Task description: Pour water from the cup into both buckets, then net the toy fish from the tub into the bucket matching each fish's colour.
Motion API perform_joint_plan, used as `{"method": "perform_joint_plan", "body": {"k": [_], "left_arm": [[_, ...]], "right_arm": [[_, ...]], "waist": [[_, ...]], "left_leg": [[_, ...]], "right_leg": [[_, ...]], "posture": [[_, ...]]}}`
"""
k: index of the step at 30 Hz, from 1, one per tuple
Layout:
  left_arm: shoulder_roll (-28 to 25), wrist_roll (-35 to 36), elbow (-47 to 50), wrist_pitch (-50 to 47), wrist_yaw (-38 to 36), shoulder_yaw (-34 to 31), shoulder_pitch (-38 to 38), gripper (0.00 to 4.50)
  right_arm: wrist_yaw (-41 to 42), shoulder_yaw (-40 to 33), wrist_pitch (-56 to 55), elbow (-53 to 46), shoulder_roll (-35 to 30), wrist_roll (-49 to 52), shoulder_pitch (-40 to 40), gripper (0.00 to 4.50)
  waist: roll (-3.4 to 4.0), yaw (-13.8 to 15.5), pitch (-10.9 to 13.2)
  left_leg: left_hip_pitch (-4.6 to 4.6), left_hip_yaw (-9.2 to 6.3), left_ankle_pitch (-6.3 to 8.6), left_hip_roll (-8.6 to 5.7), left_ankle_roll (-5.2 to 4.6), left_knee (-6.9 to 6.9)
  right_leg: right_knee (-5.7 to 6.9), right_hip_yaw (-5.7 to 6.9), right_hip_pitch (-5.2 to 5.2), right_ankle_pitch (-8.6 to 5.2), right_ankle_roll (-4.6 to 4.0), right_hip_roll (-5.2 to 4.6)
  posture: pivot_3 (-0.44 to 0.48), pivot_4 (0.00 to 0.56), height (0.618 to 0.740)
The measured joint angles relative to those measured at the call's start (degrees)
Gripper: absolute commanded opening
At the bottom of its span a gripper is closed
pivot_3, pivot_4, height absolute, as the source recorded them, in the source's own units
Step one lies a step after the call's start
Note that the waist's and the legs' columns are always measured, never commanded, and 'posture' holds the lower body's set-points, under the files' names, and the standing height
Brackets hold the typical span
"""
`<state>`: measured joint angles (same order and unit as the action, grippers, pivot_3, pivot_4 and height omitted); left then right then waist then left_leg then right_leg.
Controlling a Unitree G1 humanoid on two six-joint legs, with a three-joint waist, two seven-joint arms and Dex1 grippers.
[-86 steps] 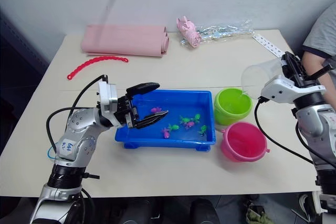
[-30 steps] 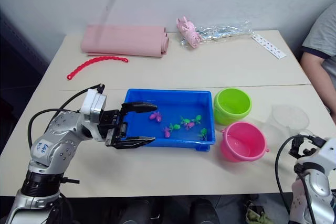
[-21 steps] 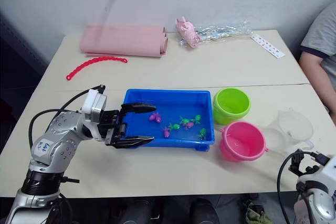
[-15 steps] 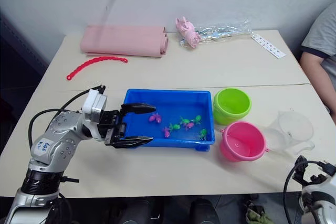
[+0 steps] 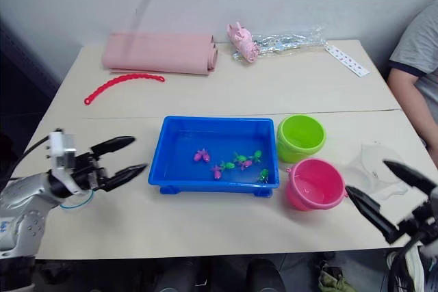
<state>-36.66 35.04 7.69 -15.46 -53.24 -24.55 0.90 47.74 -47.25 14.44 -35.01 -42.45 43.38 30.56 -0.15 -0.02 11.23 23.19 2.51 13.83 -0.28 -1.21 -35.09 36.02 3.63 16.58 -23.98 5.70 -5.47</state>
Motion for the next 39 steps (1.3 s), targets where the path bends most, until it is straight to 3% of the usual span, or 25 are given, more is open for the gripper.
{"method": "perform_joint_plan", "body": {"k": [5,9,14,17,23,26,34,39], "left_arm": [[1.5,0.3,-4.1,0.6,9.7,-13.1,-6.4,4.50],[4.2,0.0,-3.8,2.6,13.9,-21.1,-15.1,4.50],[10.3,-2.6,-3.2,4.2,18.5,-25.1,-27.1,4.50],[11.9,-4.0,-4.0,4.2,22.7,-26.5,-29.2,4.50],[13.8,-5.2,-1.8,3.0,26.4,-24.1,-29.8,4.50],[9.6,-7.7,2.1,-3.9,30.7,-20.8,-28.0,4.50],[-1.8,-4.3,7.8,-28.2,35.8,-12.2,-11.8,4.50],[-6.2,-8.3,-1.0,-35.5,37.7,-3.2,-1.1,4.50]], "right_arm": [[2.6,11.9,-3.4,4.1,-3.9,-6.1,-14.4,4.48],[8.3,20.3,-7.1,6.0,-3.7,-7.4,-19.8,4.48],[14.5,27.2,-9.1,6.4,-1.4,-6.3,-20.7,4.48],[18.1,29.0,-9.7,7.7,-0.1,-4.0,-21.5,4.48],[21.7,33.3,-16.1,10.3,3.2,-7.2,-22.4,4.48],[21.1,34.9,-15.7,10.2,3.5,-7.6,-24.0,4.48],[19.0,37.9,-13.9,9.8,3.4,-8.0,-27.3,4.48],[17.4,37.9,-13.1,9.5,3.1,-8.9,-27.5,4.48]], "waist": [[-0.29,-0.3,0.1],[-0.44,-0.1,0.1],[-0.89,0.2,0.2],[-1.08,0.7,0.1],[-1.20,1.4,0.0],[-1.22,1.4,0.0],[-1.17,1.0,0.0],[-1.14,0.5,0.0]], "left_leg": [[0.03,-0.03,-0.02,0.05,0.06,-0.04],[0.06,-0.01,0.04,0.03,-0.01,-0.07],[0.06,-0.04,0.13,0.02,-0.12,-0.15],[0.04,-0.15,0.33,0.04,-0.39,-0.16],[0.06,-0.15,0.52,0.04,-0.10,-0.16],[0.06,-0.18,0.41,0.05,-0.25,-0.15],[0.05,-0.19,0.19,0.05,0.12,-0.15],[0.04,-0.19,0.13,0.05,0.23,-0.10]], "right_leg": [[-0.01,0.14,0.01,0.00,0.01,0.01],[-0.11,0.21,-0.05,0.01,0.04,-0.06],[-0.13,0.27,-0.12,0.02,0.05,-0.13],[-0.12,0.27,-0.13,0.06,-0.03,-0.14],[-0.27,0.21,-0.13,0.08,-0.08,-0.15],[-0.17,0.26,-0.11,0.08,-0.08,-0.12],[-0.08,0.29,-0.08,0.08,-0.07,-0.08],[-0.03,0.32,-0.05,0.08,-0.07,-0.03]], "posture": [[0.000,0.150,0.740],[0.000,0.150,0.740],[0.000,0.150,0.740],[0.000,0.150,0.740],[0.000,0.150,0.740],[0.000,0.150,0.740],[0.000,0.150,0.740],[0.000,0.150,0.740]]}}
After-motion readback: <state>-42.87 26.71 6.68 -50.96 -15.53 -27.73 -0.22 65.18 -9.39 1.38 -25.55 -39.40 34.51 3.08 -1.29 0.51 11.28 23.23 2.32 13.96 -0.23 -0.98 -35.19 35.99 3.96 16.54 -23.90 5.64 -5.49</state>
